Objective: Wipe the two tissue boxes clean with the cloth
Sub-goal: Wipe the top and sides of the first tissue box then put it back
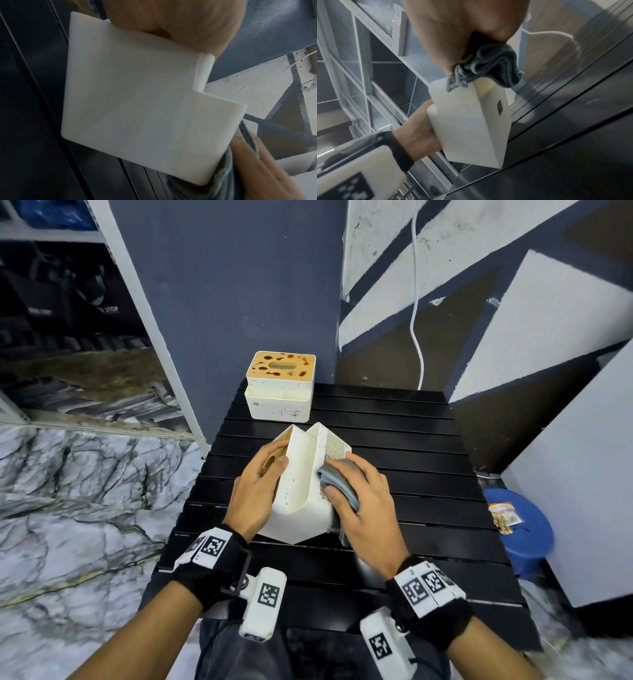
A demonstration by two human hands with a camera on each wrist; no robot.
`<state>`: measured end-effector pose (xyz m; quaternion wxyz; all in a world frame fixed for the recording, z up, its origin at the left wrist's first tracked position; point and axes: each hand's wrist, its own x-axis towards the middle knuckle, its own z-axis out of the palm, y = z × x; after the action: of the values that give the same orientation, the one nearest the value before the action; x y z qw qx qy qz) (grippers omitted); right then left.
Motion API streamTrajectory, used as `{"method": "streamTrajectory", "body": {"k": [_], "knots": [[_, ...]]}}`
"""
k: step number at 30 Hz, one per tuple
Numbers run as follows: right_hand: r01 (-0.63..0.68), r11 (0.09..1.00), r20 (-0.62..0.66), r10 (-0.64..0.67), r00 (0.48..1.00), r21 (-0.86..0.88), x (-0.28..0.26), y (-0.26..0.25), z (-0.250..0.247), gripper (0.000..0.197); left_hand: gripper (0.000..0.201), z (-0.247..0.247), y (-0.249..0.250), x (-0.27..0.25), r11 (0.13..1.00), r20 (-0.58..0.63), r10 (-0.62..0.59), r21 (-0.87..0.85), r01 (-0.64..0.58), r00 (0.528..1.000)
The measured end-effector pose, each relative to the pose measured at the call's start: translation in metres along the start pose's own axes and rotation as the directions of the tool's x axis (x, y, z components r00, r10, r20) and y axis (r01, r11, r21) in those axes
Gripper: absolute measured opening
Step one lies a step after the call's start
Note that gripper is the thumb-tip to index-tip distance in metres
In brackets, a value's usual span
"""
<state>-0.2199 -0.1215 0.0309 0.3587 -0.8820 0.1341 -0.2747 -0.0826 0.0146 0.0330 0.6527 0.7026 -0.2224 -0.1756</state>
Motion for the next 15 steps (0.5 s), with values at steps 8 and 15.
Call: {"method": "streamTrajectory", "body": {"k": [8, 15], "knots": [[0.043, 0.997, 0.026, -0.042, 0.999, -0.068, 0.045, 0.012, 0.002, 0.033, 0.029, 0.000, 0.003, 0.000, 1.000, 0.022, -0.016, 0.001, 0.016, 1.000], [0.027, 0.997, 0.015, -0.026, 1.000, -0.069, 0.030, 0.014, 0.001, 0.034, 0.029, -0.002, 0.006, -0.002, 1.000, -0.008, -0.021, -0.002, 0.021, 1.000]]}}
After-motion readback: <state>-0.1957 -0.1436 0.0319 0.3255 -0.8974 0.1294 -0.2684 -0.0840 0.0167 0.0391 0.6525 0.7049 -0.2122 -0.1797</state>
